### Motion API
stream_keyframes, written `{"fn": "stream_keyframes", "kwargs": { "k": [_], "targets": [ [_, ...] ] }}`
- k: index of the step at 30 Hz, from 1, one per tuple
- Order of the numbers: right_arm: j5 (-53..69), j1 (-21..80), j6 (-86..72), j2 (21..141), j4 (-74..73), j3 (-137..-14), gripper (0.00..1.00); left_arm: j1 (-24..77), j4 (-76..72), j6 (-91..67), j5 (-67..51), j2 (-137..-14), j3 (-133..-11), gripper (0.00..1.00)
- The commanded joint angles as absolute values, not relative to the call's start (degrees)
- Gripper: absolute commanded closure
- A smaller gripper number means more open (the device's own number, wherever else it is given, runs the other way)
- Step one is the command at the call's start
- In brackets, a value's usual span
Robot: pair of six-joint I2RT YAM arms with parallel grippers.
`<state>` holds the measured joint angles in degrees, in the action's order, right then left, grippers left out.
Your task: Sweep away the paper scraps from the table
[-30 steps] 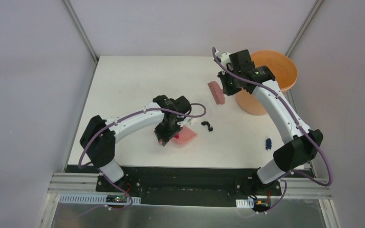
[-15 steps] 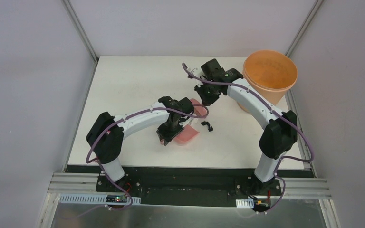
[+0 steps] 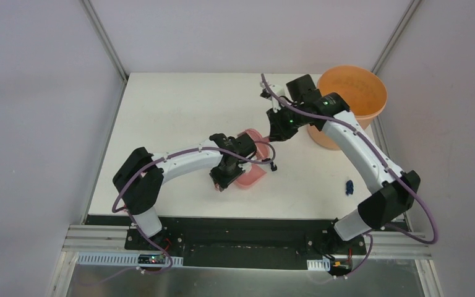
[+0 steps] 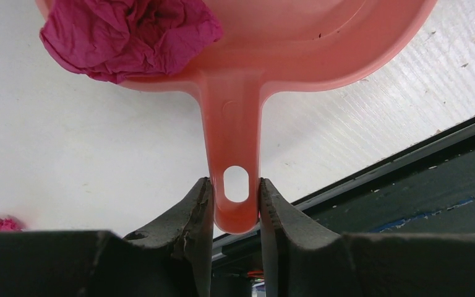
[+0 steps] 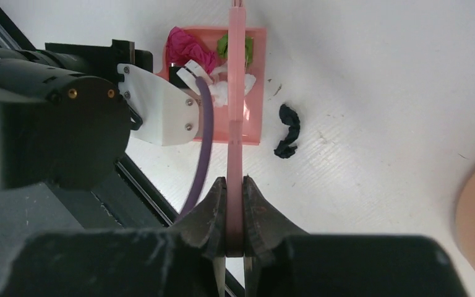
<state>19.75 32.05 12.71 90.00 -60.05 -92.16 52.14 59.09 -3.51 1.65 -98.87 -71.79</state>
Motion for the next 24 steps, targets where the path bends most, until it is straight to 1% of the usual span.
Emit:
{"fn": "stream_keyframes", "kwargs": {
  "k": [1,5,12,18,21,24],
  "targets": [
    [21.0,29.8,12.2,82.1,-57.7,-90.7,1.00,53.8,53.8,-3.4,4.1,-93.6,-69.4,1.00],
    [21.2,27.9,12.4,80.0,-58.0,-90.0,1.00,55.5,53.1,-4.6,5.9,-92.0,-69.1,1.00],
    [21.6,24.5,12.8,80.0,-58.4,-90.6,1.00,56.2,57.3,-6.9,8.2,-89.0,-71.2,1.00],
    [15.8,22.4,12.7,81.9,-58.0,-92.4,1.00,56.6,58.5,-9.0,6.4,-83.3,-71.1,1.00],
    [15.4,20.4,11.7,82.7,-58.2,-92.6,1.00,58.2,60.6,-11.0,5.1,-81.2,-71.3,1.00],
    [17.6,18.7,11.4,83.7,-59.8,-93.0,1.00,60.2,63.0,-13.1,5.0,-79.6,-70.7,1.00]
  ]
}}
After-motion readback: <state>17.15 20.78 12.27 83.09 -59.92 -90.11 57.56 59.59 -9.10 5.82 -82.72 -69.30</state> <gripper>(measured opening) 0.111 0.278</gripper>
